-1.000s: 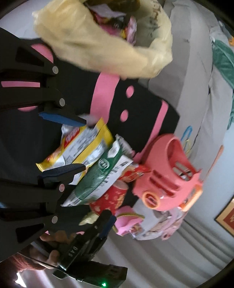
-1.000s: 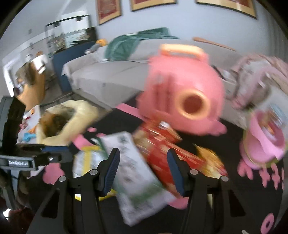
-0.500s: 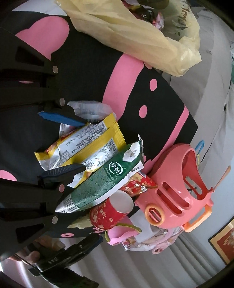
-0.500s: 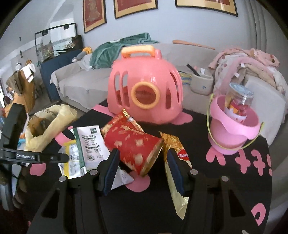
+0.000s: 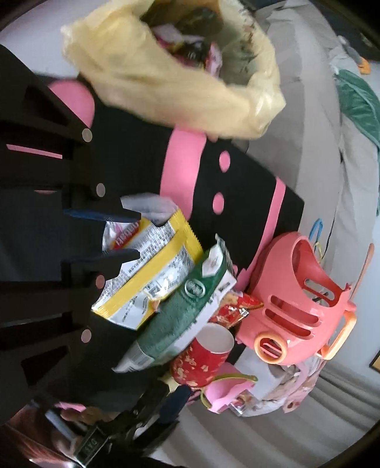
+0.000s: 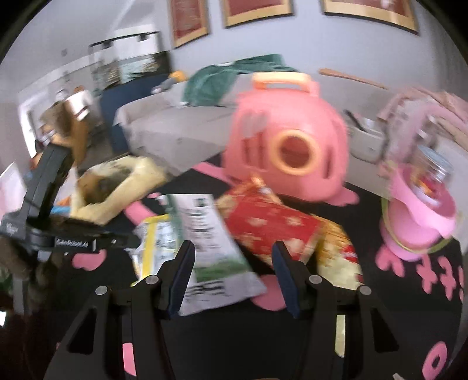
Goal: Collect trash
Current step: 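Move the left gripper to the yellow snack bar while the right gripper approaches the green milk carton, then close the left gripper on the yellow snack bar while the right gripper grasps the milk carton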
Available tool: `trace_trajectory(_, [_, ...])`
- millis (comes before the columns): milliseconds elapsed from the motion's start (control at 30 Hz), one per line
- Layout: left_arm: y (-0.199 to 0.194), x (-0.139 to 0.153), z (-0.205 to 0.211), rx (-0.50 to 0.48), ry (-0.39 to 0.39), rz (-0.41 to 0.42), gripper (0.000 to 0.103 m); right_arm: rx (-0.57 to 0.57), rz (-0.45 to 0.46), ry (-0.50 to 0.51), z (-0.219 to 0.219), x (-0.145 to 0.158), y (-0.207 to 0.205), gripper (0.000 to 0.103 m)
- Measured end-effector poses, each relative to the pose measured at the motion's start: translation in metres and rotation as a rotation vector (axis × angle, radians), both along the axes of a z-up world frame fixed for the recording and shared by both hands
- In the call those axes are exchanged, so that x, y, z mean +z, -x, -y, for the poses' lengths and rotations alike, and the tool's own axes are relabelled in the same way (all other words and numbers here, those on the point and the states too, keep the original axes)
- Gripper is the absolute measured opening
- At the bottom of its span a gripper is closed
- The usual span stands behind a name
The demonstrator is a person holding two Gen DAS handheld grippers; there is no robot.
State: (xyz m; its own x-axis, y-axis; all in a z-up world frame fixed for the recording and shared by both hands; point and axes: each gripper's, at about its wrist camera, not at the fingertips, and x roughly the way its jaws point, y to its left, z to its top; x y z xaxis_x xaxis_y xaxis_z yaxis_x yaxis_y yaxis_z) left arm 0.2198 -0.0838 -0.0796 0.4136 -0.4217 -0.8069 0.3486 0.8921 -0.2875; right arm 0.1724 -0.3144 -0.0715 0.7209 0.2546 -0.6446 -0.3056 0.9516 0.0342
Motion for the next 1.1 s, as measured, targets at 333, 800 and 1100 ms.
trace_trajectory(333, [0.013,0.011,-0.036,0.012,-0.031,0.042,0.019,0.007,-0.105,0.038,-0.028,-0.026,-0.046,0.054])
trace_trajectory(800, [0.008,0.002,-0.061,-0.008,0.199,-0.072,0.025,-0.021,-0.15,0.126,-0.042,-0.027,-0.044,0.059])
trace_trajectory(1100, [0.004,-0.008,-0.039,-0.042,0.338,-0.22,0.039,-0.103,-0.052,0.063,-0.012,-0.008,-0.003,0.057])
